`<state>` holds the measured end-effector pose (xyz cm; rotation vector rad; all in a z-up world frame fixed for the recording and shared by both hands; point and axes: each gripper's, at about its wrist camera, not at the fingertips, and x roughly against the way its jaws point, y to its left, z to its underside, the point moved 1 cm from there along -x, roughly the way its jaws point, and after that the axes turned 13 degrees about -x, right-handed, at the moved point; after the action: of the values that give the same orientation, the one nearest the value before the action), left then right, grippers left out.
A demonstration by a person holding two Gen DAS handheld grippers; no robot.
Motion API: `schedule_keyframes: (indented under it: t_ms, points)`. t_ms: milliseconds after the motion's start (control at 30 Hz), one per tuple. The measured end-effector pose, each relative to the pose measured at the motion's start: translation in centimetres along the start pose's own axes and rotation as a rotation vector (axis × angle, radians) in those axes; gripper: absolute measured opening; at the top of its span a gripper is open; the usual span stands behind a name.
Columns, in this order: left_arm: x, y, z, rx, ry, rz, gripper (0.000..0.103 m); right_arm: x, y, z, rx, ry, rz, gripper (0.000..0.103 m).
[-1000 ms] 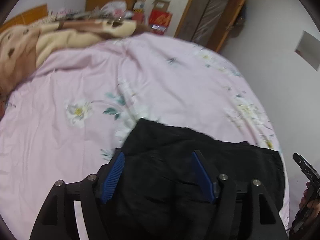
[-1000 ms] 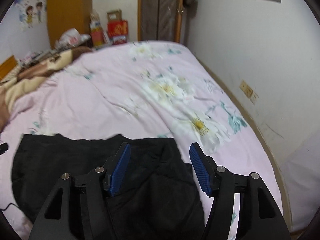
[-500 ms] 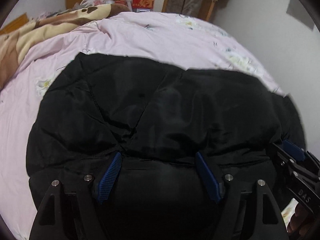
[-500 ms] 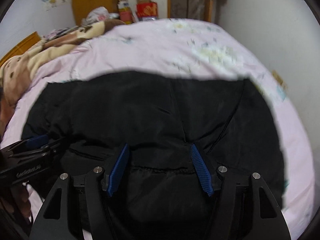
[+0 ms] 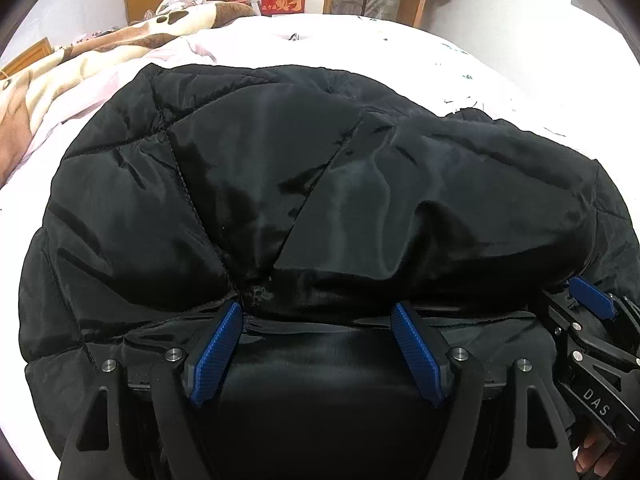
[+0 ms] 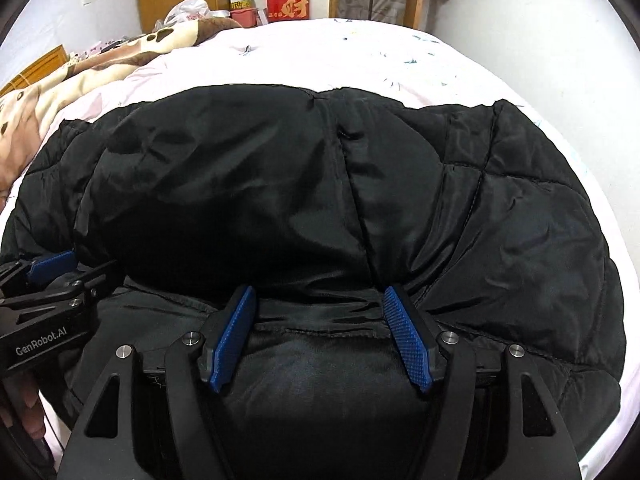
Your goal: Fold large clothes
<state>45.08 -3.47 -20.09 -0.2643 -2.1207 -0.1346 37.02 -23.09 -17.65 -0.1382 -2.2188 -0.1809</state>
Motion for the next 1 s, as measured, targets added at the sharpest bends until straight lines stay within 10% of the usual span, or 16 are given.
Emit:
schedule_keyframes:
  t_ms: [400, 567, 1000]
  points:
    - [3.9, 2.5, -0.8, 0.013, -0.016, 0.104, 0.077, 4.5, -1.8, -0.9, 0.003, -0.048, -0.076, 0.067]
    - [6.4, 6.2, 0.3, 0.011, -0.068, -0.043, 0.077, 8.0, -5.3, -2.1, -0.033, -0.144, 0.003, 0.067]
    - [0.1, 8.2, 1.9, 0.045, 0.027, -0.046, 0.078, 1.1, -8.2, -0.7, -0.067, -0.005, 0.086, 0.069]
